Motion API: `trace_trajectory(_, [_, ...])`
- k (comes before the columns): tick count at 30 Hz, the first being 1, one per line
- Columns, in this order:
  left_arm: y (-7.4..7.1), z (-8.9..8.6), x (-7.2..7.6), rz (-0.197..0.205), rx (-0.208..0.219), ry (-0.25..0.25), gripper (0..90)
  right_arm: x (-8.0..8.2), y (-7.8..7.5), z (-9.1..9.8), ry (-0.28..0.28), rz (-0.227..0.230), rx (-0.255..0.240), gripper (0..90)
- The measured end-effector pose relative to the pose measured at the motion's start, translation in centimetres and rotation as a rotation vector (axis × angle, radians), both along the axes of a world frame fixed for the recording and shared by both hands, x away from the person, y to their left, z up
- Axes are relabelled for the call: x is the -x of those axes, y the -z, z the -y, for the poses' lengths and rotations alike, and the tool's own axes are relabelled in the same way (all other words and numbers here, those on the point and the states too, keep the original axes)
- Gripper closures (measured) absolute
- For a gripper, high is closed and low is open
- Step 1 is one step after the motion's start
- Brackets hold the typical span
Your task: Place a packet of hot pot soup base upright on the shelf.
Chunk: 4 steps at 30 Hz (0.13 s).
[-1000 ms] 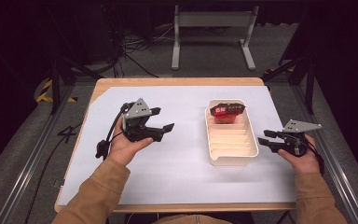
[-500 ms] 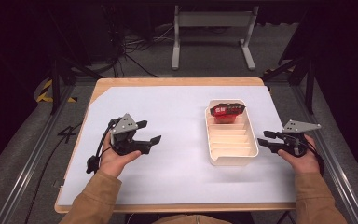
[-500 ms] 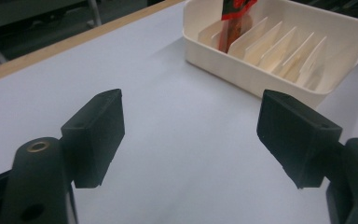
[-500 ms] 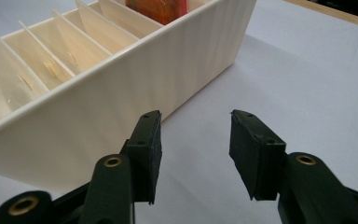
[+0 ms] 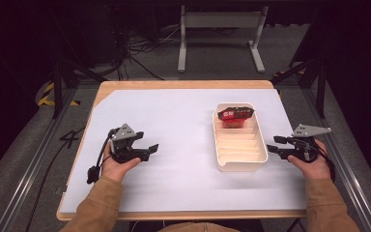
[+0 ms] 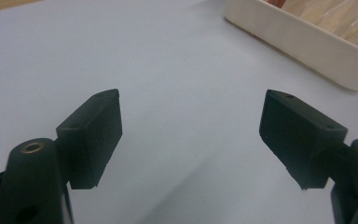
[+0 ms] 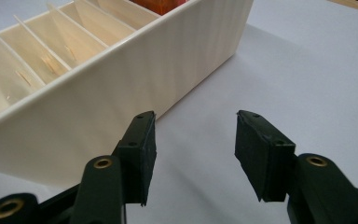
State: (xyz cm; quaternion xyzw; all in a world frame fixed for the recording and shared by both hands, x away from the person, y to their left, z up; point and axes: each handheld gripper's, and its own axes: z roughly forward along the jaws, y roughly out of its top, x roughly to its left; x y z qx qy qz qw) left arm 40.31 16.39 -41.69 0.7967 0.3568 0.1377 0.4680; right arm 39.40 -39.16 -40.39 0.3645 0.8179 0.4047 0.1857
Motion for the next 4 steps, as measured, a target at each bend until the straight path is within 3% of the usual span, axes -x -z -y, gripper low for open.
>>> trace_trajectory(4, [0.42,0.11,0.01,-0.01,-0.005,-0.006,22.1,0.02,-0.1,0.13,0.005,0.001,-0.013,48.4])
